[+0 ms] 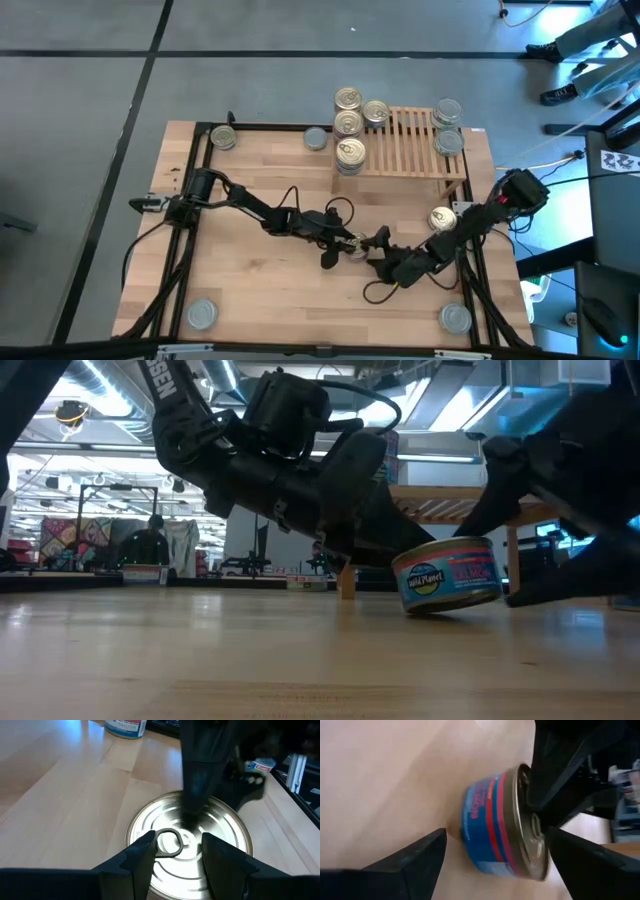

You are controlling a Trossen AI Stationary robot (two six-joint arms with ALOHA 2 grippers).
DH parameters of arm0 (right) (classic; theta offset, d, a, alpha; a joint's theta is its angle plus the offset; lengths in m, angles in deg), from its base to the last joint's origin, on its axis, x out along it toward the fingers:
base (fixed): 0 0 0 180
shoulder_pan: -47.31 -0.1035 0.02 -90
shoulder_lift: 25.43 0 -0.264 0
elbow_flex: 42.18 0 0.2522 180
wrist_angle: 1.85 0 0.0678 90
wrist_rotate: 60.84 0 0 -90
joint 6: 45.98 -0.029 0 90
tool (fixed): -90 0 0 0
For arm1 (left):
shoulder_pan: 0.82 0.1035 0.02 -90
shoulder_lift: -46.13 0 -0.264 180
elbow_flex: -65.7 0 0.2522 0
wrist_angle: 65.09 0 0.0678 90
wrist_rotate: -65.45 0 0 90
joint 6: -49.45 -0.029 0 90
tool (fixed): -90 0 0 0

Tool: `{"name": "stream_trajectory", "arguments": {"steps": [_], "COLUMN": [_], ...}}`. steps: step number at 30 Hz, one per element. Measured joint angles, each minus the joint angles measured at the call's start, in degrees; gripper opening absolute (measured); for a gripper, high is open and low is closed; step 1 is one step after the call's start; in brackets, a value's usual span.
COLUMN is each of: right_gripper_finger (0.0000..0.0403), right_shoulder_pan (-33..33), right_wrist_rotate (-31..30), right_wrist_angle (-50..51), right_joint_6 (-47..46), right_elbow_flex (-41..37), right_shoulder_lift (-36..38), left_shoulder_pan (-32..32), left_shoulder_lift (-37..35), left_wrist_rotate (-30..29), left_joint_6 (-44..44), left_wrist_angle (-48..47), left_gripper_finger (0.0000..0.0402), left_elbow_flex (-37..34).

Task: Stack canned seafood by type on shelf
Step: Stack the blue-pink tuna can on top of the blue-pink tuna can on the shelf

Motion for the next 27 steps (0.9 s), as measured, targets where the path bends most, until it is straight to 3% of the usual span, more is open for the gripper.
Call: {"name": "stream_trajectory", "arguments": {"steps": [4,9,12,16,23,27], "right_gripper_finger": [0.0342,0.0334,0.0294,0.0199,0.0195,0.0195], "right_shoulder_pan": [0.07,0.07,0.05,-0.1,-3.14,-6.29], "right_wrist_rotate": [-6.4,-8.25,-8.15,-8.0,-8.38,-6.64], "right_wrist_angle": [0.05,-0.23,0.6,1.85,4.54,8.31], "right_joint_6": [3.12,4.95,4.99,1.37,-3.09,-4.5], "right_elbow_flex": [1.8,4.96,6.06,6.84,7.26,7.18], "right_shoulder_lift": [-4.32,-8.28,-8.82,-8.97,-8.01,-3.63], "left_shoulder_pan": [0.0,-0.02,-0.02,-0.21,-0.89,-1.07], "left_shoulder_lift": [0.01,0.02,0.02,0.0,-2.58,-6.08], "left_wrist_rotate": [0.01,0.05,0.22,0.07,-0.14,0.58], "left_joint_6": [0.06,0.34,0.74,3.03,3.34,2.69], "left_wrist_angle": [0.19,0.22,0.4,1.37,-0.4,-7.22], "left_gripper_finger": [0.0162,0.0162,0.0162,0.0162,0.0162,0.0162], "left_elbow_flex": [0.0,-0.02,-0.11,-0.33,-0.31,-0.66]}}
